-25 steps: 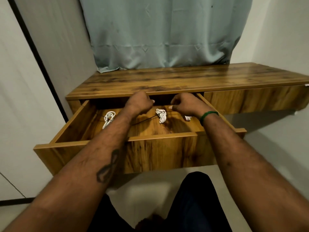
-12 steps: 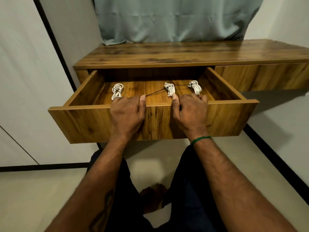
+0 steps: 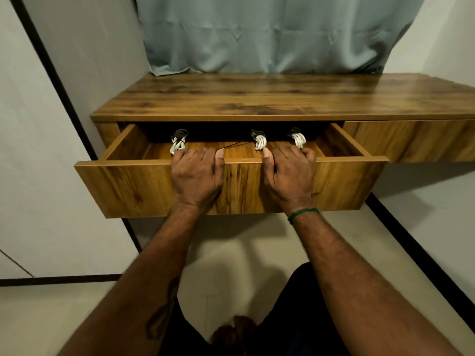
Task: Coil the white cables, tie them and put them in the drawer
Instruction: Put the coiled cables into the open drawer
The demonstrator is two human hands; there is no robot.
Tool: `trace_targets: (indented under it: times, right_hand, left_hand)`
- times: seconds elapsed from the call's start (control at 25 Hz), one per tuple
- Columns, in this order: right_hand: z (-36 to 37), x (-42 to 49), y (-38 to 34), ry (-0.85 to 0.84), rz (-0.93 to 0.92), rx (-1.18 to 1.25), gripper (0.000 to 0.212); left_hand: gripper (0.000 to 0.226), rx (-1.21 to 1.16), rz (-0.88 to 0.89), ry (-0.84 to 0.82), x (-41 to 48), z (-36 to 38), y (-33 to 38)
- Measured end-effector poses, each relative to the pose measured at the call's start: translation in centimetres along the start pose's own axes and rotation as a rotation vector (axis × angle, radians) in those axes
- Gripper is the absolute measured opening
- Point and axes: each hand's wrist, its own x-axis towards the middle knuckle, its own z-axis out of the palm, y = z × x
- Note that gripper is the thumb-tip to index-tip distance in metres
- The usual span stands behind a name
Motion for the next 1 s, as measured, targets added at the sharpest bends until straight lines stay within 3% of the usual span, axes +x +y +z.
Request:
trace_targets:
  times: [0.12,0.24,0.36,0.56,0.8,1.0]
  right_hand:
    - [3.3,1.6,1.3,-0.152,0.012,0.005,0.051]
    - [6.0,3.3,2.4,-0.279,-0.003,-0.054,0.075]
    - [9.0,4.8,3.2,-0.314,0.002,-0.093,0.079]
    - [13.8,5.8,3.3,-0.309,0.085,-0.16,0.091]
    - [16.1,5.6,4.0,-0.256,0.04,-0.221,0.092]
    - [14.8,6.1,3.4,-0.337,0.077,-0.24,0.093]
  left_hand:
    - [0.052,-0.012,-0.02,-0.166,2.0,3.7,-1.2]
    - [0.082,0.101,-0.038,-0.444,4.1,6.7,-2.6]
    - [0.094,0.104,-0.019,-0.545,5.6,9.3,-3.7]
    - [0.094,0.102,-0.014,-0.506,4.4,12.7,-4.4]
    - [0.094,0.155,-0.004,-0.398,4.2,14.7,-4.7]
    - [0.091,0.21,-0.076,-0.503,5.2,13.3,-3.8]
